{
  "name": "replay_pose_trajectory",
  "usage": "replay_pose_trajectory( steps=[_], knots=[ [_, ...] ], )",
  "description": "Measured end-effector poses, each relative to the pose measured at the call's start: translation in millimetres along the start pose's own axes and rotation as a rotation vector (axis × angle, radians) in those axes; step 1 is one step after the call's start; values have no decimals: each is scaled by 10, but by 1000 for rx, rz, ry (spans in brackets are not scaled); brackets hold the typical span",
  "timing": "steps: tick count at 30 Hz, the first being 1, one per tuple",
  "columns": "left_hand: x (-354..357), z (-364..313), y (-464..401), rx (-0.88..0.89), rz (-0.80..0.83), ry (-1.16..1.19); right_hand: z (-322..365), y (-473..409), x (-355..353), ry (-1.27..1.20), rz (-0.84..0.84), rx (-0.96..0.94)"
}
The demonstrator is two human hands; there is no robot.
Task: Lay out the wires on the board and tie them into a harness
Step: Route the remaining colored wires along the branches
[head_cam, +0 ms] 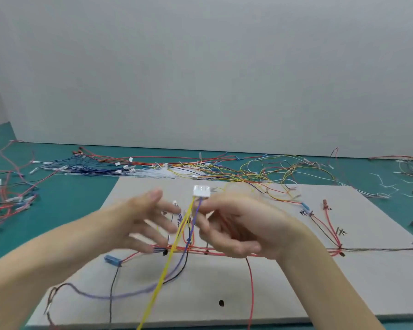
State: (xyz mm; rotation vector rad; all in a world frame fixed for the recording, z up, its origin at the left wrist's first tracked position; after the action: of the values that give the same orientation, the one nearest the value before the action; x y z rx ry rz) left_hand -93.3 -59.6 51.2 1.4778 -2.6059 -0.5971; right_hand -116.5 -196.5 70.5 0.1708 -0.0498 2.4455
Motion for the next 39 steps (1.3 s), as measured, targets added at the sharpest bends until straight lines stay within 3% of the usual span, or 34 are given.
replay_pose_trajectory(
  steps=[3,8,13,18,26,30,39],
  knots=[
    [-24,-195,-5,182,-149,-70,-87,-59,-19,339,-72,87],
    [-43,-238,-13,248,-150,-140,-140,-126,-94,382,-142,78],
    [-1012,96,-7,107,-274,-145,-163,43,-314,108,-149,32],
    [-1744,806,-33,-123,-283,-142,-320,123,-439,226,-150,114],
    [-1536,942,19,-218,-306,-365,-502,46,-386,356,-145,188],
    [-1477,906,35,-175,-322,-360,-512,47,-413,365,-158,191],
    [-1557,1044,3,-257,-388,-358,-529,78,-448,412,-193,183]
  ],
)
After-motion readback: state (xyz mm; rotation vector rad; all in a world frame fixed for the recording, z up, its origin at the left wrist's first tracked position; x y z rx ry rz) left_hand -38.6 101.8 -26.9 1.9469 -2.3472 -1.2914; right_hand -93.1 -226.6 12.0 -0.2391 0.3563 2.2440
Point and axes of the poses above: each hand's wrist, its own y-axis away from the middle knuckle, its own x-axis out of the palm, z = x × y, the point moved 7 cm from there along -y, towards the middle knuckle, and after that the axes turned 9 degrees about -x, right-handed, at the moved point
